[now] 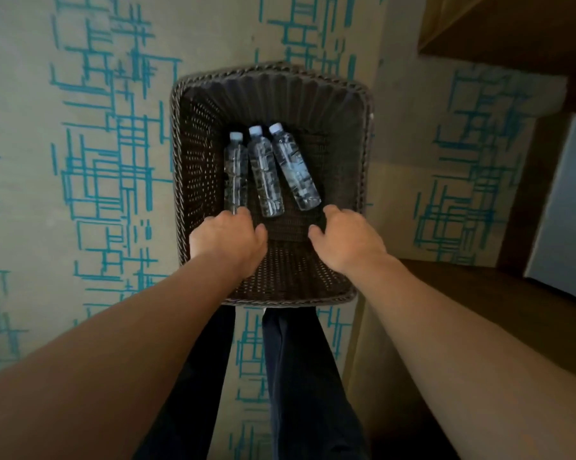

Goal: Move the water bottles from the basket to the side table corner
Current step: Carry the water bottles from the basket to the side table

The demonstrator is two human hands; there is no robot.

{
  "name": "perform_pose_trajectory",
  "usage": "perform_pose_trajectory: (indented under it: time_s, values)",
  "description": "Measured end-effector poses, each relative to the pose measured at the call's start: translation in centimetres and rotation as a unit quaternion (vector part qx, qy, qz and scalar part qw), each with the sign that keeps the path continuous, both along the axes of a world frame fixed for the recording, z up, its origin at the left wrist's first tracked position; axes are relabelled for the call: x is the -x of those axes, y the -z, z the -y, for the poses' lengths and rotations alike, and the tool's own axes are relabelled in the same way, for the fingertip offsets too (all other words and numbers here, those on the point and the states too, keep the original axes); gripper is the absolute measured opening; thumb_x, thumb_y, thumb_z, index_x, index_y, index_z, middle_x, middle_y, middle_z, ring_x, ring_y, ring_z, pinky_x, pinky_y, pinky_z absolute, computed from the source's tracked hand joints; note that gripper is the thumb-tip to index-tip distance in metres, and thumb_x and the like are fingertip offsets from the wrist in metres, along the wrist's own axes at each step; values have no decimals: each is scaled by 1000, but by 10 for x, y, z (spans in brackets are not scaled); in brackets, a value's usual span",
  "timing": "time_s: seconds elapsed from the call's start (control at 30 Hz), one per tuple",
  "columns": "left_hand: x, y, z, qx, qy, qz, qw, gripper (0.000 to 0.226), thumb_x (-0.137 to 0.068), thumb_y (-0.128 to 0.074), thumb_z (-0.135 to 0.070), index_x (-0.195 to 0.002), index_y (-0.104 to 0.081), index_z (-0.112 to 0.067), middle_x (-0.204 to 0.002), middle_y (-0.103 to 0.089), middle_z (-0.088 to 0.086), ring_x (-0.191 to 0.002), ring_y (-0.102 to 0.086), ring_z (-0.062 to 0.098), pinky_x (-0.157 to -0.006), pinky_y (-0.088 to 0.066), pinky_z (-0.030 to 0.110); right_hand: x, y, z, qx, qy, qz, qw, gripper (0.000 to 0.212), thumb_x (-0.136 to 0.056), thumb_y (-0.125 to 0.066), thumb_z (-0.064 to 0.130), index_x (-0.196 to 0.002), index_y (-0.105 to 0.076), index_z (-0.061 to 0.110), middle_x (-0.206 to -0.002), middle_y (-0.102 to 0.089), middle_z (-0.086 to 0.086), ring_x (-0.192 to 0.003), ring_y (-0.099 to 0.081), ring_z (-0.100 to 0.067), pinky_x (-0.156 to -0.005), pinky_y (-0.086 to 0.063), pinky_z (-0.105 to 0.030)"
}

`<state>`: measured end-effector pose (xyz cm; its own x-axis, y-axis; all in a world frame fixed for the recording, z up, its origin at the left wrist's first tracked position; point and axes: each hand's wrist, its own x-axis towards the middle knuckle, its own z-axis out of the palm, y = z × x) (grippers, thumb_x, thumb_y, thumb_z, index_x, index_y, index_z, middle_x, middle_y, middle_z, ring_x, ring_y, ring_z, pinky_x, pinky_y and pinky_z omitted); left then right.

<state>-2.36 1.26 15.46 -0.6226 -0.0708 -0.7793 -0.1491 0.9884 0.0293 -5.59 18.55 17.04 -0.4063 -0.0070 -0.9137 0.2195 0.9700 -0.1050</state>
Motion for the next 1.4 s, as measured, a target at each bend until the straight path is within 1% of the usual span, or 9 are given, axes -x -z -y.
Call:
perform_pose_trajectory:
  time_s: [0.27,0.43,0.53,0.63,0.77,0.87,1.0,1.2,1.4]
  values:
    - [13,138,-6,-7,-108,30,994,55,-100,-39,-48,-143,-36,-15,-140,-46,17,-123,-50,39,-85,-47,46,12,141,12,-3,53,-11,999,53,-101,-47,40,-149,-41,17,-137,-57,-14,-121,-56,-33,-99,-52,-43]
    - [10,209,-4,22,-120,38,992,79,-95,-44,-59,-155,-8,-23,-162,-10,16,-139,-32,45,-97,-46,52,13,213,17,15,51,-40,998,62,-101,-50,37,-157,-28,25,-153,-39,-13,-138,-42,-33,-111,-41,-40]
    - [7,243,-2,20,-174,56,983,84,-91,-44,-68,-156,-8,-29,-164,12,18,-145,-20,49,-107,-42,56,13,242,21,16,83,-62,994,66,-99,-56,33,-157,-24,31,-156,-32,-10,-137,-42,-33,-109,-44,-42]
    - [4,261,-6,9,-214,52,975,81,-87,-43,-74,-152,-25,-30,-161,21,19,-146,-12,49,-113,-33,58,12,263,25,30,116,-106,987,63,-94,-65,25,-144,-27,32,-139,-45,-11,-114,-56,-31,-91,-55,-44]
    - [-3,273,-5,-16,-284,-5,959,58,-91,-39,-70,-138,-42,-34,-161,8,16,-141,-20,46,-112,-35,56,14,282,23,11,152,-139,978,75,-89,-71,21,-145,-21,25,-134,-52,-11,-113,-59,-32,-89,-55,-45]
    - [-4,278,1,-65,-322,-72,942,26,-98,-52,-41,-122,-44,-33,-151,-15,20,-124,-41,41,-92,-51,43,16,296,20,0,190,-109,976,69,-90,-73,22,-143,-30,16,-136,-53,-11,-119,-58,-31,-87,-51,-34]
    - [-8,282,3,-94,-267,-70,957,56,-84,-71,-12,-123,-35,-31,-142,-20,20,-115,-45,37,-80,-48,32,18,306,22,-13,187,-85,979,72,-85,-78,23,-140,-34,14,-144,-41,-13,-130,-48,-34,-106,-47,-43]
    - [-6,282,11,-130,-297,-90,942,56,-77,-76,-13,-106,-31,-33,-127,-27,13,-94,-53,32,-69,-57,37,9,307,25,15,282,-56,958,70,-79,-83,17,-134,-39,20,-130,-49,-6,-118,-57,-30,-92,-58,-49]
    - [-19,260,17,-225,-376,-100,893,61,-76,-78,-13,-105,-28,-32,-115,-52,12,-73,-64,23,-53,-57,37,-24,288,29,47,397,50,915,63,-80,-83,18,-133,-48,19,-124,-65,-3,-116,-63,-24,-102,-53,-46]
